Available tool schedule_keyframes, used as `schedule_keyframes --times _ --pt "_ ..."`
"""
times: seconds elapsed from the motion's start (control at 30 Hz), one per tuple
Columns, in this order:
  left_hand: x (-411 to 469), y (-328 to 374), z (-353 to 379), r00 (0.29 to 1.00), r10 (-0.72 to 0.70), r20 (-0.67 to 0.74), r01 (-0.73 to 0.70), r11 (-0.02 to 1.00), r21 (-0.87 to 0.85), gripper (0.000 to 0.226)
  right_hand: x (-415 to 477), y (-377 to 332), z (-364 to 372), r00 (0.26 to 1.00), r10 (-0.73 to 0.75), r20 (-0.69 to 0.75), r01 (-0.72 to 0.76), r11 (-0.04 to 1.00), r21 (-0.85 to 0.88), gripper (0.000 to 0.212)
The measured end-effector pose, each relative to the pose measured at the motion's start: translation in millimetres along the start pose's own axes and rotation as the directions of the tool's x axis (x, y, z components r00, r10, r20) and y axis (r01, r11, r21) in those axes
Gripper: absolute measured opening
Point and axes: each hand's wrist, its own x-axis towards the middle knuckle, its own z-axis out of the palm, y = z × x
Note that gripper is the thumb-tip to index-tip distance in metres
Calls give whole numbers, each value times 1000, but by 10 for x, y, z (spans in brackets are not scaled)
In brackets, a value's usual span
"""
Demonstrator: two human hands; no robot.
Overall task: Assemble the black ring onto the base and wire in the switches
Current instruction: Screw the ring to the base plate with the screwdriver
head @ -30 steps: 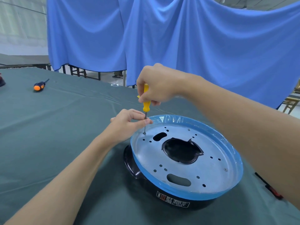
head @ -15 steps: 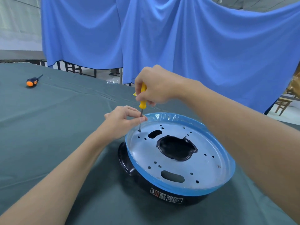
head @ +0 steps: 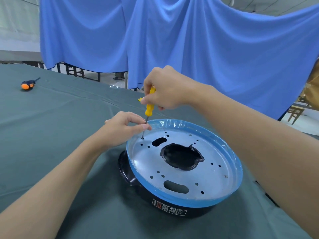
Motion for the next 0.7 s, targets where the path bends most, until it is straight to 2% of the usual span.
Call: schedule_keyframes --times 0.1,0.2,0.27,0.33,0.43,0.53,0.63,0.7 --pt "17 1 32 994 -54 -100 39 990 -139 23 27 1 66 998 59 -15 -60 996 -60 34" --pt "15 29 61 977 -69 -199 49 994 -103 16 49 11 98 995 95 -28 -97 994 -50 38" --pt "18 33 74 975 -27 -222 24 1000 -18 10 31 -2 48 998 64 -3 -64 996 -61 30" --pt "25 28 67 980 -2 -199 10 999 39 15 -2 -23 -32 1000 12 20 -12 1000 -10 14" --pt "20 22 42 995 3 -101 -5 1000 -15 9 -3 -49 -78 1000 -1 20 1 1000 11 3" --pt "-1 60 64 993 -19 -117 7 995 -102 12 44 -50 -52 998 57 -12 -58 997 -47 21" --pt "-3 57 89 969 -76 -235 65 997 -52 16 69 -43 5 994 112 0 -111 990 -87 31" --pt "-6 57 86 961 -85 -263 80 996 -32 20 74 -49 34 994 106 14 -104 989 -109 34"
